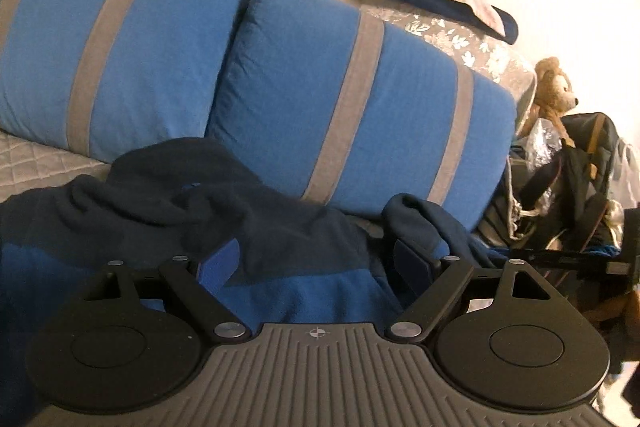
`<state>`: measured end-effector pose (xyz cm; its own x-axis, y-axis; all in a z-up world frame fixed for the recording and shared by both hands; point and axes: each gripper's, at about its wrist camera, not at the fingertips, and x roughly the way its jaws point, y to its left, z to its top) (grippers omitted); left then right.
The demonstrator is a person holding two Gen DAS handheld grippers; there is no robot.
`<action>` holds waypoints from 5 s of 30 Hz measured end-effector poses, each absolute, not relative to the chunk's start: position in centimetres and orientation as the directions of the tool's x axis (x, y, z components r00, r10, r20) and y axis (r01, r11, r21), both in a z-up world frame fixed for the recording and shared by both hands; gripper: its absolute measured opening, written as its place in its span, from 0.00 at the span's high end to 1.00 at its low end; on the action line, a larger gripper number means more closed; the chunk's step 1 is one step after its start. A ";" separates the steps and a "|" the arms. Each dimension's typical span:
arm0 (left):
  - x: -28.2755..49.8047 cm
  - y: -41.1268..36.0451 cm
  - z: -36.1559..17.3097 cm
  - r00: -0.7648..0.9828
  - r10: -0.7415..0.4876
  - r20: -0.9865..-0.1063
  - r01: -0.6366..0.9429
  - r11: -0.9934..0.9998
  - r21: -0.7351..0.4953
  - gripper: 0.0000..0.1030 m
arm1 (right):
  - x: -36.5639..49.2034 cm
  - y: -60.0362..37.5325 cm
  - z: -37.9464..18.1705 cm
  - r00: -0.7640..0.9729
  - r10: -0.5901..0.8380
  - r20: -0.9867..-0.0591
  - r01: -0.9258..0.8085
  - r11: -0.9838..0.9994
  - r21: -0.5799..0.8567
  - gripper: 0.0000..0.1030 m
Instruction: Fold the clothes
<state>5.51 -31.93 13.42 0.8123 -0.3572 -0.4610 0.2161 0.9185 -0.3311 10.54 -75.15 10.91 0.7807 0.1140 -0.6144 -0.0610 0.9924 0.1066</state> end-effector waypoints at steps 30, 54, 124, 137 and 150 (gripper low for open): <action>7.1 -32.8 11.8 0.756 -0.412 -0.509 0.214 0.890 -0.402 0.17 | 16.0 -76.4 2.9 0.726 0.234 -0.647 0.004 0.939 0.344 0.34; 7.0 -32.8 12.1 0.737 -0.457 -0.498 0.251 0.869 -0.427 0.17 | 5.2 -71.9 7.0 0.670 0.354 -0.653 -0.232 0.935 0.269 0.93; 7.3 -32.5 11.9 0.707 -0.467 -0.531 0.244 0.866 -0.436 0.17 | 7.4 -87.8 8.8 0.788 -0.117 -0.604 0.426 0.813 0.397 0.82; 7.2 -32.5 12.0 0.702 -0.484 -0.523 0.260 0.857 -0.444 0.17 | 4.2 -90.1 7.9 0.822 -0.131 -0.554 0.389 0.839 0.380 0.29; 7.4 -32.6 11.9 0.700 -0.475 -0.533 0.250 0.863 -0.439 0.17 | 0.7 -92.4 4.0 0.792 -0.087 -0.605 0.414 0.804 0.426 0.38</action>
<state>7.41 -32.58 11.91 0.7005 -0.4746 -0.5330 0.2501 0.8627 -0.4395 0.70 -92.39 3.97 0.7915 -0.0865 -0.6050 0.4138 0.8044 0.4263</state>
